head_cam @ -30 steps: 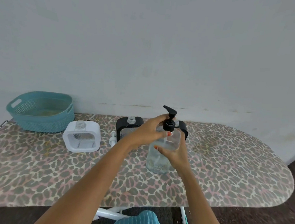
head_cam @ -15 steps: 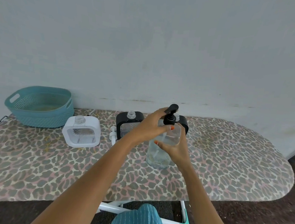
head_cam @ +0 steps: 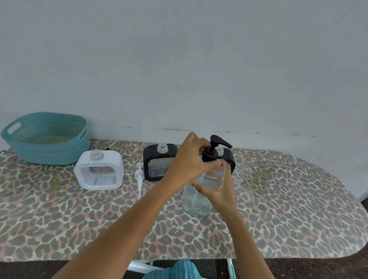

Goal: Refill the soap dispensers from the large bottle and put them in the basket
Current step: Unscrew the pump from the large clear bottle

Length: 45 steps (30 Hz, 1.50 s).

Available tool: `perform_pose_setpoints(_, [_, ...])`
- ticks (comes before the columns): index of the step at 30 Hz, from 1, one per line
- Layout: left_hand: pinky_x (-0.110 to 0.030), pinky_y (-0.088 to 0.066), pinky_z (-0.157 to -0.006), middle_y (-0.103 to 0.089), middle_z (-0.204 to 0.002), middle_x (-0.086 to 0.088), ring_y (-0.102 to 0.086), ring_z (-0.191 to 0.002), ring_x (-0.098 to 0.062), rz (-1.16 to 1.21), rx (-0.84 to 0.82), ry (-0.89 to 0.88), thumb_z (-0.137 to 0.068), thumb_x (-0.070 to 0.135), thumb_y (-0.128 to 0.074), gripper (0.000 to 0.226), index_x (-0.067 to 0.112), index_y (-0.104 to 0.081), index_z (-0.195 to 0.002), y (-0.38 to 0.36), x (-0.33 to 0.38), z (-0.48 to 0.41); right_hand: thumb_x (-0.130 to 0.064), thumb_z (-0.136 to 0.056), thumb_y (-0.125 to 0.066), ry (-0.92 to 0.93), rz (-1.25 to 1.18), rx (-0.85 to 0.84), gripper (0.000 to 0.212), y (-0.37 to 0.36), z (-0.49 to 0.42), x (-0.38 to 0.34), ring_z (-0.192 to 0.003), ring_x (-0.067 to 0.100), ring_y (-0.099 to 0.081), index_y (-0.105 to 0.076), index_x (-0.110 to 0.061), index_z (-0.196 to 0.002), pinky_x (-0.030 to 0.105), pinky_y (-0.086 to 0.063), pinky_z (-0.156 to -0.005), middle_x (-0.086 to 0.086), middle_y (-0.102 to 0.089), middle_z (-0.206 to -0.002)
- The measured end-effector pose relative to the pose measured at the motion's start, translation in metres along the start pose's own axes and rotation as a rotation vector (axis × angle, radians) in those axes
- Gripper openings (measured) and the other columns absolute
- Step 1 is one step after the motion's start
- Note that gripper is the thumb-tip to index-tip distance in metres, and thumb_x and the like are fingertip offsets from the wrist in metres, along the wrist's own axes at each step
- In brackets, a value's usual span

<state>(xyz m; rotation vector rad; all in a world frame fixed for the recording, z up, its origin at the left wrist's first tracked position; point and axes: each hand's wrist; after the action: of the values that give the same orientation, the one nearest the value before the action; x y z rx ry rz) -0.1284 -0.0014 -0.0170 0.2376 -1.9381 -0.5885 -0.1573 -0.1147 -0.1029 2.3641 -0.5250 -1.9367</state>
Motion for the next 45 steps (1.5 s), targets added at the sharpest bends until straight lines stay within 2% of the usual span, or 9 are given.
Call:
perform_pose_setpoints(2, [0.004,-0.032,-0.074,-0.037,-0.091,0.008,-0.044,-0.082,0.001,0.002,-0.011,0.012,-0.071,0.024,-0.076,0.042,0.01,-0.055,-0.104,-0.002,0.004,0.002,-0.028,-0.058,-0.079,0.002,0.01,0.001,0.074,0.001,0.001,0.001,-0.104,-0.017,-0.047,-0.037,-0.032,-0.119,0.002,-0.038,-0.085,-0.016,-0.051,-0.114])
perform_pose_setpoints(6, [-0.016,-0.03,-0.1,-0.035,-0.128,0.013,-0.033,-0.121,-0.001,0.148,-0.275,0.072,-0.08,0.019,-0.068,0.059,0.024,-0.036,-0.129,0.007,0.001,0.003,-0.035,-0.056,-0.079,-0.016,0.001,0.0,0.088,0.001,0.001,0.003,-0.117,0.008,-0.048,-0.034,-0.023,-0.131,0.028,-0.042,-0.097,-0.005,-0.048,-0.127])
perform_pose_setpoints(9, [-0.011,-0.041,-0.091,-0.049,-0.133,0.009,-0.041,-0.124,-0.001,0.227,-0.396,0.096,-0.085,0.009,-0.06,0.051,0.025,-0.042,-0.13,0.02,-0.002,0.0,-0.031,-0.056,-0.078,-0.016,0.01,0.005,0.076,0.001,0.0,-0.002,-0.105,-0.008,-0.05,-0.037,-0.034,-0.119,0.013,-0.042,-0.085,-0.013,-0.05,-0.116])
perform_pose_setpoints(11, [-0.007,-0.047,-0.078,-0.057,-0.125,0.005,-0.051,-0.116,-0.003,0.195,-0.313,0.094,-0.081,0.005,-0.064,0.05,0.023,-0.049,-0.125,0.023,-0.002,-0.001,-0.037,-0.053,-0.079,-0.005,0.015,0.005,0.079,0.002,0.001,-0.003,-0.1,-0.014,-0.049,-0.038,-0.032,-0.121,0.003,-0.04,-0.078,-0.014,-0.05,-0.113])
perform_pose_setpoints(14, [-0.007,-0.048,-0.078,-0.062,-0.113,0.003,-0.057,-0.103,-0.005,0.11,-0.184,0.092,-0.072,0.013,-0.075,0.046,0.019,-0.058,-0.114,0.019,0.002,-0.004,-0.053,-0.047,-0.073,-0.013,0.027,0.008,0.097,0.0,0.002,-0.001,-0.112,0.005,-0.048,-0.035,-0.023,-0.131,0.016,-0.041,-0.09,-0.006,-0.048,-0.125])
perform_pose_setpoints(21, [-0.011,-0.041,-0.075,-0.058,-0.105,-0.005,-0.055,-0.093,-0.013,0.098,0.018,0.029,-0.071,0.027,-0.076,0.032,0.02,-0.053,-0.091,0.02,0.019,-0.011,-0.046,-0.05,-0.072,0.012,-0.028,0.009,0.071,0.0,0.0,-0.004,-0.1,-0.018,-0.048,-0.039,-0.038,-0.113,0.0,-0.039,-0.079,-0.013,-0.05,-0.113])
perform_pose_setpoints(26, [-0.023,-0.049,-0.09,-0.065,-0.106,-0.003,-0.062,-0.098,-0.012,0.335,0.081,0.056,-0.072,0.02,-0.075,0.036,0.015,-0.062,-0.104,0.028,0.017,-0.01,-0.044,-0.051,-0.075,0.012,-0.034,0.008,0.079,0.0,0.0,-0.003,-0.101,-0.014,-0.05,-0.041,-0.026,-0.12,0.003,-0.041,-0.081,-0.016,-0.051,-0.112])
perform_pose_setpoints(33, [-0.011,-0.05,-0.073,-0.069,-0.087,0.007,-0.066,-0.08,0.001,0.807,0.316,0.058,-0.075,-0.004,-0.065,0.032,0.014,-0.055,-0.101,0.049,0.027,-0.024,-0.048,-0.05,-0.077,-0.018,0.0,0.005,0.082,0.001,0.002,-0.002,-0.114,0.007,-0.05,-0.04,-0.031,-0.122,0.033,-0.044,-0.098,-0.01,-0.052,-0.12])
perform_pose_setpoints(45, [-0.023,-0.053,-0.08,-0.072,-0.085,0.002,-0.066,-0.088,-0.01,1.152,0.52,-0.142,-0.082,0.001,-0.058,0.022,0.003,-0.058,-0.103,0.123,0.045,-0.043,-0.038,-0.054,-0.079,-0.042,0.014,0.002,0.09,0.001,0.003,-0.002,-0.117,0.012,-0.049,-0.036,-0.024,-0.131,0.034,-0.042,-0.099,-0.008,-0.05,-0.124])
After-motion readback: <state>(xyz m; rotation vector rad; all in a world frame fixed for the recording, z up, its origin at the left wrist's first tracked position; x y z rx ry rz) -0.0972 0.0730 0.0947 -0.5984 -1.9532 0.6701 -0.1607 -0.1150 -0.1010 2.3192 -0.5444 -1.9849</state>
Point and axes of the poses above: each hand's wrist, its own z-axis away from the middle knuckle, its own y-axis out of the back of the hand, x = y × z
